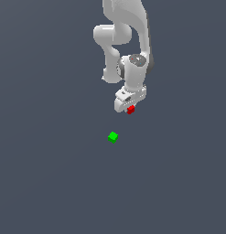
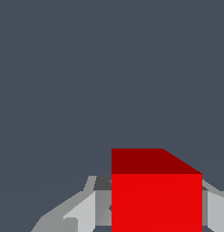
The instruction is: Stack the red cube on top of the green cube.
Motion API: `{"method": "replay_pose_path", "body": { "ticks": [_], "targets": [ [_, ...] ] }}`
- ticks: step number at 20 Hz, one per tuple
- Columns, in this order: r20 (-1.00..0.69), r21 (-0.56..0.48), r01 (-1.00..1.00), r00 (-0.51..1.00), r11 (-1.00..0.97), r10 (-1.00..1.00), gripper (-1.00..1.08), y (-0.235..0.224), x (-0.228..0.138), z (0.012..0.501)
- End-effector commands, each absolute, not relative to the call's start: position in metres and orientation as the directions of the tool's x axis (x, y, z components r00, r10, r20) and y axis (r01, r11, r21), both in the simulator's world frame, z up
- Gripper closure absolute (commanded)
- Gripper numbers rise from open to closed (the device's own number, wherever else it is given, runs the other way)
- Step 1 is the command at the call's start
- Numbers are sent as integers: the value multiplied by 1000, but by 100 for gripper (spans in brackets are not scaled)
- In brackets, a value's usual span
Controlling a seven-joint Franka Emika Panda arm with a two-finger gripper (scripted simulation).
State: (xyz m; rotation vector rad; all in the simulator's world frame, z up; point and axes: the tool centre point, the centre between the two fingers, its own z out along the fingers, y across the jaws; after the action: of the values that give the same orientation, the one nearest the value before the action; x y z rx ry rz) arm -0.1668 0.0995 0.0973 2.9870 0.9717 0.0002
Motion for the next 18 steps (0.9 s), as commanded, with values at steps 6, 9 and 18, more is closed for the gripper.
{"method": "replay_pose_path", "body": {
  "ticks": [6,9,18],
  "targets": [
    [0,-1,588,809,-809,588,108,100,-167,116],
    [1,0,588,809,-809,588,108,100,-166,115],
    [0,1,588,809,-809,588,108,83,-143,107]
  ]
}}
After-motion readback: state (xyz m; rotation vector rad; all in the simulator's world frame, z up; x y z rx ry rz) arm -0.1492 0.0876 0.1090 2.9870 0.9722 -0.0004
